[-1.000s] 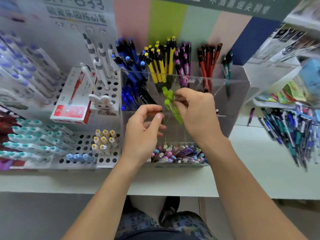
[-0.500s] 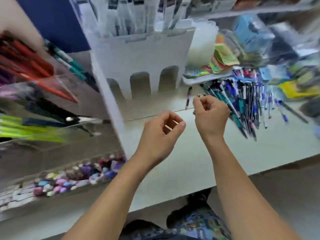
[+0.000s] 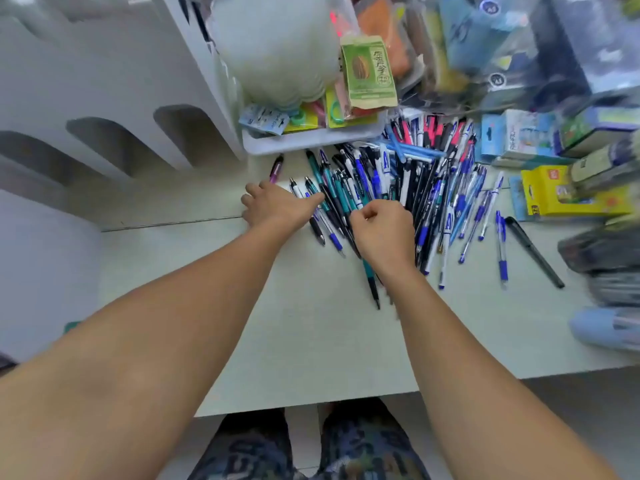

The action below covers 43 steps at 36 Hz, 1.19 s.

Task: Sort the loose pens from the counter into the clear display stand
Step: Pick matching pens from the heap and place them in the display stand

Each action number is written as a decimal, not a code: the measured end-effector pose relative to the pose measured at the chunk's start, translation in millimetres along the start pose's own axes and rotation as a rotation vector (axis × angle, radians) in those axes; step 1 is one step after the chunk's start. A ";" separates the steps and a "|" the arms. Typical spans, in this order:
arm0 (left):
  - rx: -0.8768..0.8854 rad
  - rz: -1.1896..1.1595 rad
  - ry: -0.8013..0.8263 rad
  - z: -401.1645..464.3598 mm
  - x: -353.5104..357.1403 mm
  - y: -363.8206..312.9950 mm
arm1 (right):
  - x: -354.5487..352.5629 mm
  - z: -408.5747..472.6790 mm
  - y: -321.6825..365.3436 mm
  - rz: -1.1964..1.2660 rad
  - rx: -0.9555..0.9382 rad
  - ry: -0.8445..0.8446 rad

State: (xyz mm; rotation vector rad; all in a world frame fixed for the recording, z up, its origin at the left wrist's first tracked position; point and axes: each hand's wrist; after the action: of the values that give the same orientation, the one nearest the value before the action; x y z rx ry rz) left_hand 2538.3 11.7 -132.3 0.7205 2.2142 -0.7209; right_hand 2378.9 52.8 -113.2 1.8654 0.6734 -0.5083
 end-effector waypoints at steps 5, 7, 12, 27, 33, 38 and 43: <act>-0.024 -0.125 -0.022 -7.5 30.4 -25.2 | 1.4 10.5 -5.0 -0.016 -0.044 0.069; -0.028 -0.156 -0.022 -10.6 38.5 -32.1 | 1.9 11.0 -9.3 -0.007 -0.057 0.078; 0.014 -0.122 0.018 -11.3 40.1 -36.8 | 7.1 5.8 -19.9 0.028 -0.043 0.112; 0.178 -0.096 0.029 -17.0 34.0 -4.3 | 24.7 -12.8 -40.1 0.129 -0.074 0.220; 0.212 -0.463 0.283 -36.5 6.8 37.6 | 28.8 -25.5 -38.9 0.187 -0.050 0.232; 0.200 -0.723 0.451 -57.0 -0.9 63.7 | 49.6 -31.8 -32.2 0.224 -0.025 0.253; 0.159 -0.984 0.485 -70.9 -5.7 84.0 | 66.4 -23.2 -13.1 0.118 -0.118 0.202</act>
State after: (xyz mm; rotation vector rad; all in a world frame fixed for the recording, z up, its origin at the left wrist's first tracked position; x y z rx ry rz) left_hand 2566.8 115.3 -108.7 -0.2358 2.9711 -1.2936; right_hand 2421.1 92.6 -155.0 1.8467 0.7058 -0.2004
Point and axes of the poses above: each hand's wrist, its own z-axis towards the middle knuckle, its own x-axis out of the palm, y = z × x, and after that the axes turned 10 degrees about y, right-handed
